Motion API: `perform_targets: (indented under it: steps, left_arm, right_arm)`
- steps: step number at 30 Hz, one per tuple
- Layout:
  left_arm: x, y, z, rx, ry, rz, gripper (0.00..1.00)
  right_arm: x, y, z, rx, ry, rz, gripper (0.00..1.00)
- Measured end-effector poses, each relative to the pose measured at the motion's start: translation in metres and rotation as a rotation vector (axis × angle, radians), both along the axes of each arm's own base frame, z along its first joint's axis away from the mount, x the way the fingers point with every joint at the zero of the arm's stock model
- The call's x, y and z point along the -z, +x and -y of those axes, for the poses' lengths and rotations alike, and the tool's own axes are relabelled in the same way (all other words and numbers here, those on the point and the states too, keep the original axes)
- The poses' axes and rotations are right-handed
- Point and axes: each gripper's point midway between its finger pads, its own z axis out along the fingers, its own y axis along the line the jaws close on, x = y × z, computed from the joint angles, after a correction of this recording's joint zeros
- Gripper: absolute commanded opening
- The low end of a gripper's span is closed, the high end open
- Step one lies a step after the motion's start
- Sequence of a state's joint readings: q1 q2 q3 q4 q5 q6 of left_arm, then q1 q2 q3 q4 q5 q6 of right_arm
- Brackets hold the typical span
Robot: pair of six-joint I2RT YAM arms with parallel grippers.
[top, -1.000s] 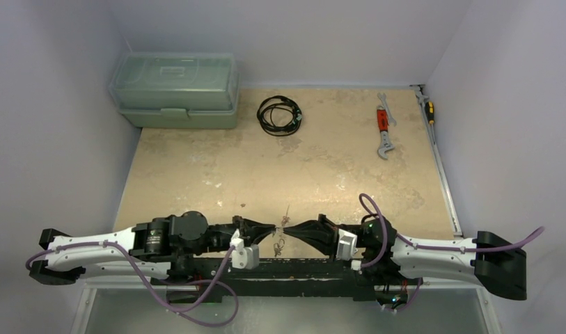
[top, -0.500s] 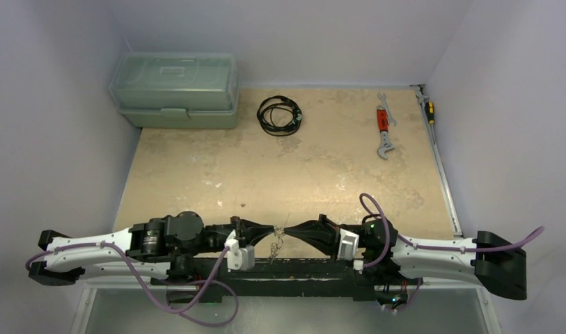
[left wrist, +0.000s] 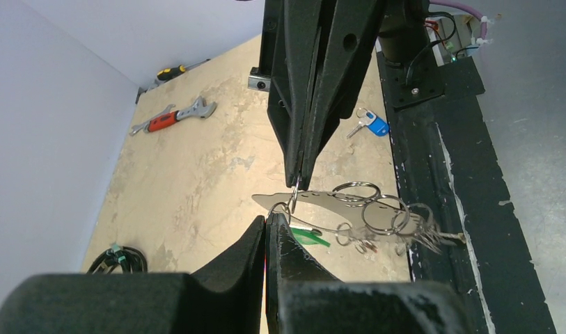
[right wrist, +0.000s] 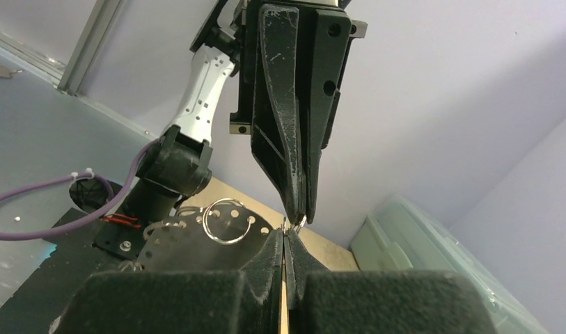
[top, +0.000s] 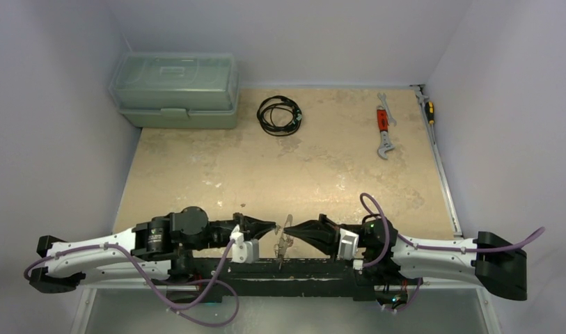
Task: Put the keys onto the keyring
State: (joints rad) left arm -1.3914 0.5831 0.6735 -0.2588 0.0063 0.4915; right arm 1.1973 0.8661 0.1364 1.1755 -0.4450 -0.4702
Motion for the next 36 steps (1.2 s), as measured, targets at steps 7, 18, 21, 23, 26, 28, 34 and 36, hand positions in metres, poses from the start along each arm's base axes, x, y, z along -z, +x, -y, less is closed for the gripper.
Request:
perform_targets:
  steps: [7,18,21,23,26,28,34,36]
  left_arm:
    - [0.004,0.005,0.003,-0.009,0.006,-0.036,0.0]
    - [0.01,0.005,0.006,-0.02,0.015,-0.106,0.0]
    - [0.012,0.007,0.008,-0.033,0.021,-0.135,0.0]
    - [0.013,0.008,0.01,-0.037,0.024,-0.153,0.0]
    - [0.015,0.008,0.013,-0.038,0.03,-0.177,0.0]
    - [0.016,0.009,0.013,-0.039,0.029,-0.191,0.0]
    - [0.012,0.014,0.013,-0.057,0.004,-0.223,0.3]
    - [0.011,0.017,0.013,-0.071,-0.004,-0.234,0.43]
  right_arm:
    - [0.002,-0.001,0.0,-0.005,-0.01,-0.005,0.0]
    - [0.006,-0.004,-0.001,-0.023,-0.034,-0.009,0.0]
    - [0.005,-0.005,-0.001,-0.027,-0.033,-0.008,0.0]
    - [0.004,-0.006,0.0,-0.032,-0.03,-0.007,0.0]
    - [0.003,-0.009,0.001,-0.046,-0.028,-0.004,0.0]
    - [0.002,-0.009,0.001,-0.049,-0.027,-0.006,0.0]
    - [0.0,-0.01,0.002,-0.051,-0.02,-0.01,0.0]
    - [-0.002,-0.01,0.003,-0.053,-0.012,-0.009,0.0]
